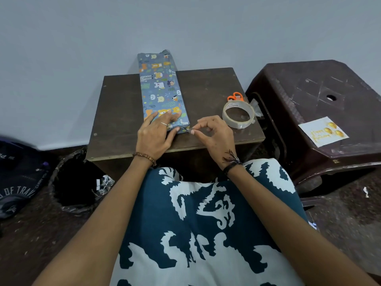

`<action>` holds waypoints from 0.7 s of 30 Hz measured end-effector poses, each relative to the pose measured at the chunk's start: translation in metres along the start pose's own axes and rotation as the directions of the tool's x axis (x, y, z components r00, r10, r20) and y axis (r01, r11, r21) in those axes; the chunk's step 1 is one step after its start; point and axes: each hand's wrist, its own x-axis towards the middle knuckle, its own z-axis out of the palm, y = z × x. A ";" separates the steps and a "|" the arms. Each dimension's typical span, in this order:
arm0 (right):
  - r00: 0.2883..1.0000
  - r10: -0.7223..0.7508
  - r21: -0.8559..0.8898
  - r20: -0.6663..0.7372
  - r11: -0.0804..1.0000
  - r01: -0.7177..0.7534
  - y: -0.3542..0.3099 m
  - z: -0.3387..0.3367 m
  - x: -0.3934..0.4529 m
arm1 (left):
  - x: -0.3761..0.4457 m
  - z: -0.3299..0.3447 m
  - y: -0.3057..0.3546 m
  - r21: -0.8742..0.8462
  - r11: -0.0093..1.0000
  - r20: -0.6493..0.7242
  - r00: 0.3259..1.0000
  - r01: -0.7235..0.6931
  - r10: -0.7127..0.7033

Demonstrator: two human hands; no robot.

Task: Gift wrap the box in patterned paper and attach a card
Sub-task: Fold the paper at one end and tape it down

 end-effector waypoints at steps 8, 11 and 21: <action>0.990 0.109 0.004 -0.092 0.994 -0.109 0.005 0.033 -0.007 | -0.001 0.002 -0.004 -0.002 0.998 0.133 0.989 0.069 -0.069; 0.987 0.068 -0.039 -0.146 0.997 -0.074 0.006 0.039 -0.009 | -0.001 0.002 -0.004 -0.008 0.997 0.144 0.986 0.083 -0.081; 0.968 -0.056 -0.138 -0.246 0.990 0.022 0.006 0.047 -0.010 | -0.002 -0.001 -0.002 0.001 0.993 0.087 0.990 0.114 -0.114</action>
